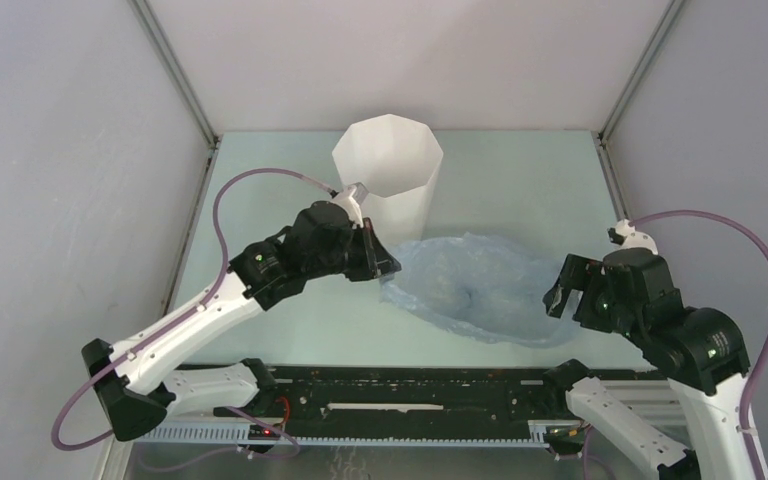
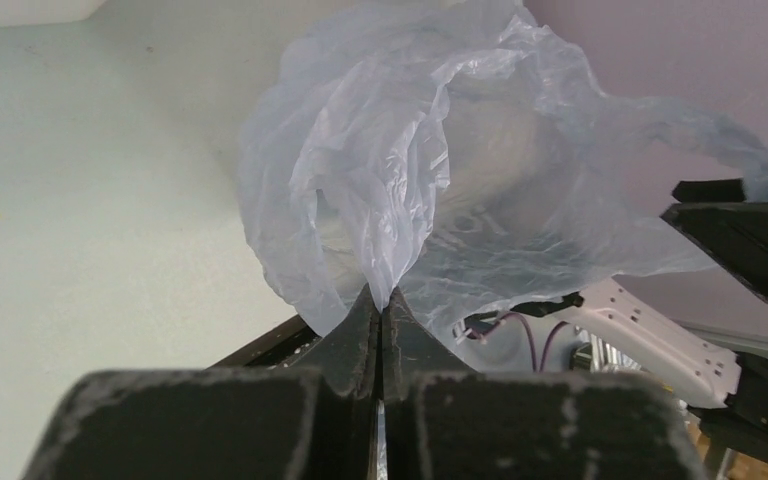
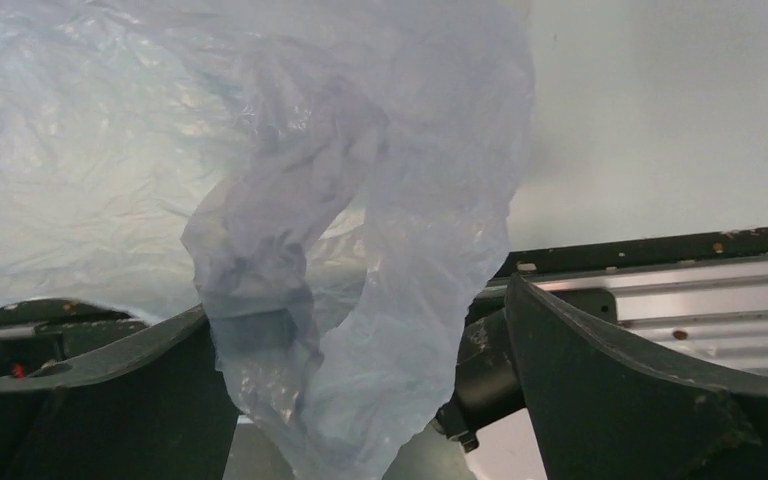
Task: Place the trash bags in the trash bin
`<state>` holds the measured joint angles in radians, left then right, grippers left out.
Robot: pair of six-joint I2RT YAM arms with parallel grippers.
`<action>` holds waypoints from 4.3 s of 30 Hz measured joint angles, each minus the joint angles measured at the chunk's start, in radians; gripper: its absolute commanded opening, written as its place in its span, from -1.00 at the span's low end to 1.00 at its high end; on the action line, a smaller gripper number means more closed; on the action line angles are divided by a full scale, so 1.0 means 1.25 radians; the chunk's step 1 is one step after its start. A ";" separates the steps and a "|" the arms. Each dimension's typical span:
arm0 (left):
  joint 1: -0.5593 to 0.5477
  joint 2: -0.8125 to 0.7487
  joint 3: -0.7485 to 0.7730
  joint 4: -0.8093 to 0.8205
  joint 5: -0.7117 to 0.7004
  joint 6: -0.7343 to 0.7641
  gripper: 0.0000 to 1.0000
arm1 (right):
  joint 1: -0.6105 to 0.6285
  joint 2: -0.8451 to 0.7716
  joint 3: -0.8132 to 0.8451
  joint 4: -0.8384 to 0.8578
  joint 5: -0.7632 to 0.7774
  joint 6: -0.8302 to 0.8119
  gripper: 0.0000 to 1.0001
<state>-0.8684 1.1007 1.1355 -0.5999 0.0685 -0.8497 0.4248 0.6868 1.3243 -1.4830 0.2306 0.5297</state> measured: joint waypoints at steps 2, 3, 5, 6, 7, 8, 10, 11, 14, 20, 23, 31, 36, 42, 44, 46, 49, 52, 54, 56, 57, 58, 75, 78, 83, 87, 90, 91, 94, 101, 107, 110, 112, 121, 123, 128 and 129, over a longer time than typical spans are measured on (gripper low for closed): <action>0.000 0.000 0.000 0.008 0.008 -0.005 -0.97 | 0.000 -0.001 -0.015 0.008 0.018 -0.004 0.62; 0.000 0.000 0.000 0.012 0.013 -0.008 -0.95 | 0.000 -0.004 -0.031 0.016 0.025 -0.007 0.35; 0.000 0.000 0.000 0.021 0.022 -0.013 -0.95 | 0.000 -0.014 -0.071 0.038 0.030 -0.019 -0.30; 0.000 0.000 0.000 0.029 0.028 -0.016 -0.96 | 0.000 -0.020 -0.087 0.050 0.025 -0.024 -0.54; 0.000 -0.001 0.000 0.042 0.037 -0.020 -0.98 | 0.000 -0.025 -0.102 0.066 0.018 -0.025 -0.71; 0.000 -0.002 0.000 0.055 0.046 -0.023 -0.99 | 0.000 -0.029 -0.109 0.076 0.008 -0.031 -0.86; -0.002 -0.005 0.000 0.089 0.066 -0.028 -1.00 | 0.000 -0.039 -0.110 0.108 -0.017 -0.029 -1.00; -0.005 -0.007 0.000 0.106 0.076 -0.028 -0.99 | 0.000 -0.044 -0.104 0.119 -0.031 -0.031 -1.00; -0.048 -0.008 0.024 0.187 0.118 -0.026 -1.00 | 0.000 -0.056 0.019 0.171 -0.133 -0.036 -1.00; -0.127 0.089 0.303 0.237 0.171 0.016 -1.00 | 0.000 -0.072 0.256 0.358 -0.332 -0.038 -1.00; -0.134 0.129 0.460 0.245 0.175 0.051 -1.00 | 0.000 -0.055 0.326 0.486 -0.426 -0.016 -1.00; -0.134 0.145 0.796 0.178 -0.058 0.260 -1.00 | -0.003 0.128 0.354 0.858 -0.568 0.120 -1.00; -0.112 0.095 0.821 0.172 -0.231 0.396 -1.00 | 0.002 0.286 0.377 0.999 -0.596 0.192 -1.00; 0.070 0.089 0.853 0.168 -0.273 0.437 -1.00 | 0.022 0.466 0.451 1.059 -0.612 0.238 -1.00; 0.120 0.114 0.884 0.158 -0.257 0.435 -1.00 | 0.023 0.505 0.484 1.064 -0.618 0.247 -1.00; 0.156 0.148 0.921 0.154 -0.237 0.432 -1.00 | 0.025 0.537 0.521 1.064 -0.623 0.251 -1.00; 0.200 0.197 0.967 0.156 -0.201 0.423 -1.00 | 0.028 0.565 0.558 1.063 -0.626 0.251 -1.00; 0.229 0.230 0.971 0.160 -0.170 0.407 -1.00 | 0.029 0.574 0.568 1.059 -0.625 0.251 -1.00; 0.248 0.253 0.971 0.167 -0.152 0.393 -1.00 | 0.028 0.579 0.565 1.057 -0.625 0.260 -1.00; 0.267 0.273 0.972 0.177 -0.139 0.384 -1.00 | 0.028 0.587 0.553 1.056 -0.627 0.277 -1.00; 0.276 0.281 0.973 0.180 -0.134 0.378 -1.00 | 0.028 0.596 0.548 1.056 -0.632 0.287 -1.00; 0.284 0.288 0.974 0.181 -0.130 0.372 -1.00 | 0.028 0.605 0.546 1.056 -0.635 0.296 -1.00; 0.387 0.369 1.027 0.292 -0.007 0.210 -1.00 | 0.031 0.688 0.476 0.999 -0.649 0.396 -1.00; 0.385 0.405 1.025 0.301 0.029 0.163 -0.99 | 0.010 0.600 0.371 0.966 -0.607 0.414 -1.00; 0.374 0.479 1.023 0.302 0.081 0.090 -0.96 | -0.042 0.508 0.260 0.931 -0.562 0.429 -1.00; 0.361 0.533 1.023 0.290 0.114 0.057 -0.80 | -0.079 0.494 0.235 0.892 -0.543 0.414 -1.00; 0.364 0.549 1.023 0.258 0.126 0.049 -0.75 | -0.102 0.498 0.240 0.863 -0.529 0.380 -1.00; 0.367 0.549 1.023 0.246 0.131 0.049 -0.73 | -0.108 0.501 0.246 0.854 -0.525 0.366 -1.00; 0.382 0.543 1.023 0.237 0.140 0.049 -0.65 | -0.138 0.519 0.275 0.832 -0.518 0.324 -1.00; 0.401 0.524 1.026 0.243 0.158 0.026 -0.99 | -0.200 0.597 0.388 0.829 -0.521 0.286 -1.00; 0.424 0.555 1.087 0.294 0.173 -0.036 -1.00 | -0.190 0.671 0.515 0.815 -0.520 0.259 -1.00; 0.439 0.569 1.101 0.336 0.178 -0.072 -1.00 | -0.187 0.692 0.582 0.788 -0.517 0.240 -1.00; 0.445 0.577 1.109 0.356 0.179 -0.092 -1.00 | -0.186 0.708 0.630 0.776 -0.511 0.228 -1.00; 0.467 0.563 1.073 0.409 0.180 -0.124 -0.99 | -0.154 0.684 0.605 0.775 -0.493 0.225 -1.00; 0.467 0.539 1.025 0.408 0.181 -0.121 -0.99 | -0.136 0.659 0.525 0.783 -0.495 0.233 -1.00; 0.468 0.510 0.971 0.358 0.180 -0.079 -0.38 | -0.096 0.684 0.479 0.782 -0.499 0.244 -1.00; 0.470 0.508 0.968 0.344 0.182 -0.069 -0.20 | -0.092 0.689 0.480 0.782 -0.498 0.244 -1.00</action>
<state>-0.2810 1.7355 2.3455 -0.1699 0.2955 -0.9360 0.3096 1.5482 1.9240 -0.5060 -0.3916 0.8345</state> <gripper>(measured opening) 0.188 0.007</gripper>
